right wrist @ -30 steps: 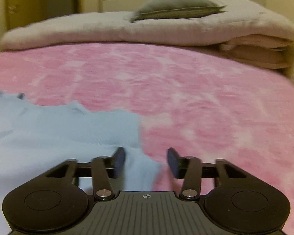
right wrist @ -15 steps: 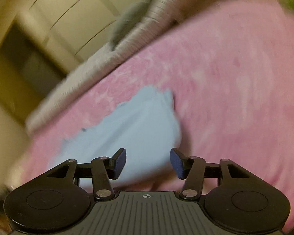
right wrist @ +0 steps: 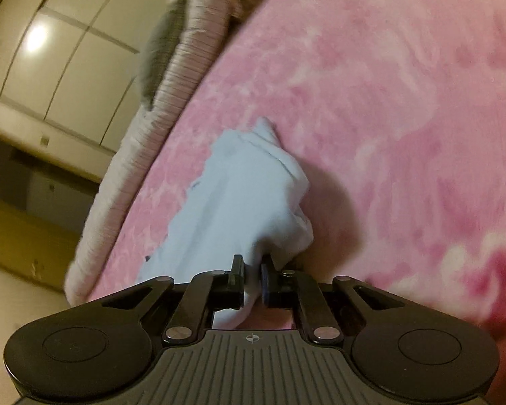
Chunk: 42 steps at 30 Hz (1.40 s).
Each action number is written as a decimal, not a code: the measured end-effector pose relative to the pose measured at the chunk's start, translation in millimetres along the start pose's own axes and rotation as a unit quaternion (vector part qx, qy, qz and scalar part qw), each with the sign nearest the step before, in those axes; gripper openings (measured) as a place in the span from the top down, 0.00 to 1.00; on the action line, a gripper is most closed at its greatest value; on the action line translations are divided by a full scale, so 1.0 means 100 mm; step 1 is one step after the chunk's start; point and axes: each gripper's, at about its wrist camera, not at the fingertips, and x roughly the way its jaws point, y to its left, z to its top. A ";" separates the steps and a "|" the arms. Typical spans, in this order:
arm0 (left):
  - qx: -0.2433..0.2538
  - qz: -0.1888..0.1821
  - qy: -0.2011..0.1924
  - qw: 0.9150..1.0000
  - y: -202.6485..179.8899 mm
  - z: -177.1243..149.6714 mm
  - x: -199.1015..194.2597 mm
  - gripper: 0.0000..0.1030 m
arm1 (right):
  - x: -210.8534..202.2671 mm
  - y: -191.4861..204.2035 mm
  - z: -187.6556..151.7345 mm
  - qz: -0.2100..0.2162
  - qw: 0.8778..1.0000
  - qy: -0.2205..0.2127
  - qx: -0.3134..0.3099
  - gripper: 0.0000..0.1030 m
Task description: Fold clothes
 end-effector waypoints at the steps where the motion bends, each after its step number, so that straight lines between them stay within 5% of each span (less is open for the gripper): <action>1: 0.023 0.000 0.004 1.000 -0.03 0.01 -0.02 0.93 | -0.02 0.01 0.02 -0.005 1.000 -0.004 -0.012 0.96; 6: 0.053 0.016 0.044 0.997 0.14 -0.18 0.03 0.93 | 0.06 -0.17 -0.12 -0.046 0.998 -0.001 -0.038 0.99; 10: -0.025 -0.019 0.027 0.999 0.37 -0.21 -0.14 0.90 | 0.08 -0.20 -0.12 -0.048 0.998 0.007 -0.035 0.99; 15: -0.088 -0.005 0.007 0.996 0.61 -0.15 -0.34 0.91 | 0.01 -0.16 -0.08 -0.057 0.997 0.015 -0.043 0.95; 18: -0.038 0.026 -0.035 0.998 0.45 -0.05 -0.54 0.91 | -0.19 0.07 -0.04 -0.083 0.991 -0.012 -0.103 0.94; 21: -0.002 -0.003 -0.055 0.998 0.19 0.00 -0.60 0.87 | -0.31 0.39 -0.08 -0.100 0.971 -0.066 -0.205 0.93; 25: 0.096 0.041 -0.020 0.994 -0.15 -0.03 -0.16 0.80 | -0.02 0.53 -0.20 -0.105 0.950 -0.044 -0.292 0.93; 27: 0.083 0.081 -0.005 0.993 -0.05 0.00 0.10 0.83 | 0.18 0.43 -0.21 -0.124 0.945 -0.025 -0.301 0.93; 28: 0.053 0.088 -0.010 0.995 0.04 0.01 0.08 0.89 | 0.22 0.33 -0.19 -0.147 0.947 -0.026 -0.286 0.93; 31: -0.006 0.098 -0.038 0.994 0.19 -0.02 -0.17 0.76 | 0.05 0.10 -0.05 -0.165 0.964 -0.042 -0.204 0.90; 35: -0.074 0.051 -0.045 0.995 0.22 -0.20 -0.38 0.62 | -0.36 -0.17 -0.06 -0.060 0.996 -0.027 -0.058 0.47; 38: -0.139 0.007 -0.033 0.990 0.25 -0.34 -0.34 0.57 | -0.30 -0.23 -0.22 -0.007 1.000 0.008 0.004 0.45; 42: -0.179 0.024 -0.041 0.983 0.33 -0.39 -0.07 0.60 | 0.03 -0.23 -0.30 -0.005 0.999 0.004 0.035 0.45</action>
